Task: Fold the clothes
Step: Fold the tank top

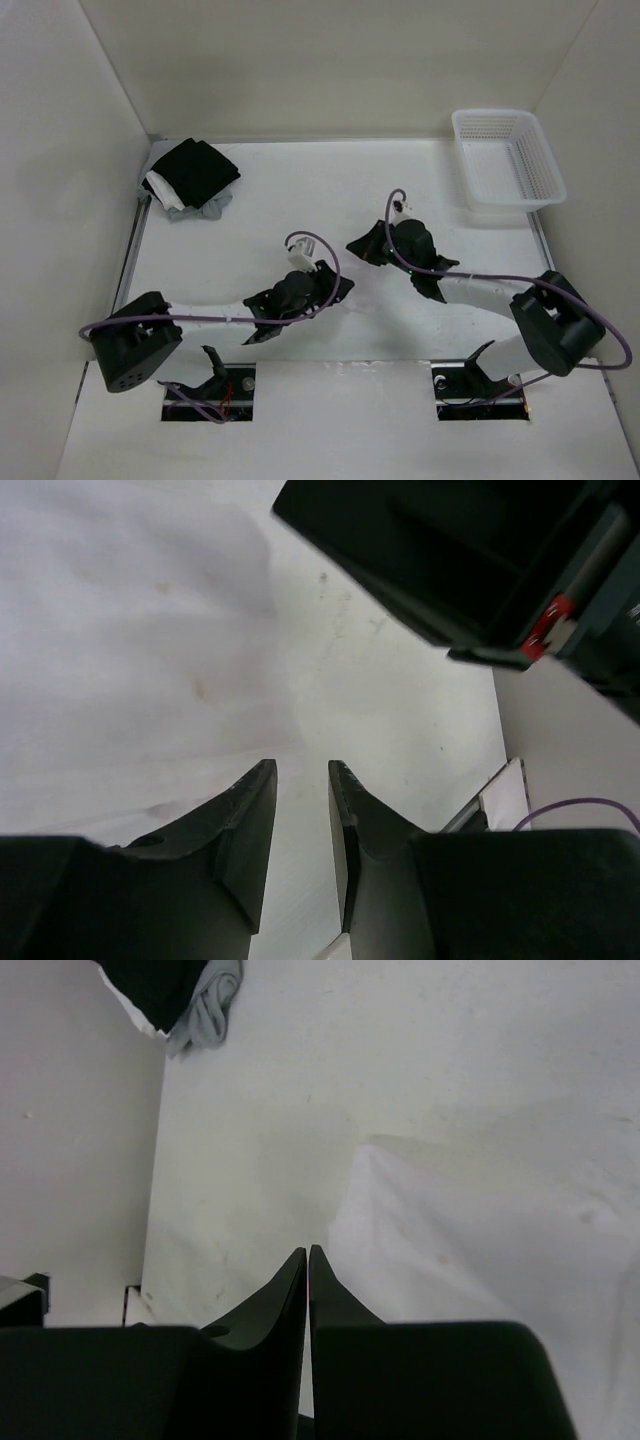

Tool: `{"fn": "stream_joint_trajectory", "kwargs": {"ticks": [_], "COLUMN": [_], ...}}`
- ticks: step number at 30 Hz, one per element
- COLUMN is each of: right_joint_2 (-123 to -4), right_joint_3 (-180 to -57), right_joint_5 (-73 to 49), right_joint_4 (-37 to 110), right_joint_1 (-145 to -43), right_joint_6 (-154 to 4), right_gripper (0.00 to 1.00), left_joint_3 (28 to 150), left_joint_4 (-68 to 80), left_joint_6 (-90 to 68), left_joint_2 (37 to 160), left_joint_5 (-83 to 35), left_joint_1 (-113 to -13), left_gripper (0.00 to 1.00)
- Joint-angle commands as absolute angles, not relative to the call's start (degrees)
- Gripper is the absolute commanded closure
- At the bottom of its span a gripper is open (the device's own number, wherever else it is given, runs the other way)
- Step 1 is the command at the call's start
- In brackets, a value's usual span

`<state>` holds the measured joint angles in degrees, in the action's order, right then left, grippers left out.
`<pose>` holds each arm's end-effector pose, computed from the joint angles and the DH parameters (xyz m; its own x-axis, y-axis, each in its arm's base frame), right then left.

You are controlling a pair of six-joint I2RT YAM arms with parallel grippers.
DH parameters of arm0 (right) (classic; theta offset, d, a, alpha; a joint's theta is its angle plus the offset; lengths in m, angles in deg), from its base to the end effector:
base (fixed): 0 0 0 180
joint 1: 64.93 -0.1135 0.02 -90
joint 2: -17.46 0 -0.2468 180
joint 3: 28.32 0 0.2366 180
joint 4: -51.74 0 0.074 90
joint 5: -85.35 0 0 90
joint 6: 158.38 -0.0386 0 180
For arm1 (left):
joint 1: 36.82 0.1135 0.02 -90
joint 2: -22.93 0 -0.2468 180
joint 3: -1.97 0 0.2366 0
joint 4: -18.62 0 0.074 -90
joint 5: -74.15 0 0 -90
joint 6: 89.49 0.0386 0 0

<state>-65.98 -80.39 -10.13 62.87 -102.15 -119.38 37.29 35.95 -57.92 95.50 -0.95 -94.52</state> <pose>0.2361 0.1840 0.1966 -0.6968 0.4422 -0.5648 -0.2097 0.6274 0.7499 0.1361 -0.1968 0.1678 -0.6812 -0.4633 -0.5669 0.2049 0.6227 -0.7552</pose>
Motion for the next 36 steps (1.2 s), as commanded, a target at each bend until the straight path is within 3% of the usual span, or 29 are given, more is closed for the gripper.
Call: {"fn": "stream_joint_trajectory", "kwargs": {"ticks": [1, 3, 9, 15, 24, 28, 33, 36], "right_joint_2": [-62.6, -60.2, -59.4, -67.0, -75.3, -81.6, -85.6, -86.8], "right_joint_3": [-73.9, -70.4, -67.6, -71.4, -72.8, -75.6, -78.6, -81.6], "right_joint_5": [-8.4, -6.4, -2.8, -2.9, -7.1, -9.2, -10.0, -8.0], "right_joint_4": [65.3, 65.7, 63.7, 63.7, 75.2, 79.1, 83.5, 82.5], "right_joint_1": [-100.6, -99.0, -93.5, -93.7, -93.0, -92.5, -92.4, -91.8], "right_joint_6": [-119.1, -119.3, -121.3, -122.1, -125.3, -127.3, -130.1, -130.1], "right_gripper": [0.93, 0.89, 0.62, 0.58, 0.59, 0.69, 0.9, 0.91], "left_joint_3": [42.9, 45.1, 51.0, 54.2, 55.3, 53.1, 50.2, 49.3], "left_joint_4": [39.7, 41.5, 41.8, 38.9, 33.8, 34.4, 38.3, 40.3], "left_joint_6": [-55.2, -55.3, -54.7, -52.1, -49.9, -51.9, -54.1, -55.1], "left_joint_2": [102.0, 106.4, 115.0, 119.9, 121.3, 121.9, 122.4, 122.6], "left_joint_5": [0.1, -0.3, -0.3, 1.6, 4.0, 3.5, 2.7, 1.5], "left_joint_1": [-97.2, -98.1, -100.5, -100.7, -101.2, -101.0, -101.4, -101.6], "left_gripper": [0.75, 0.75, 0.75, 0.71, 0.72, 0.75, 0.76, 0.76]}}
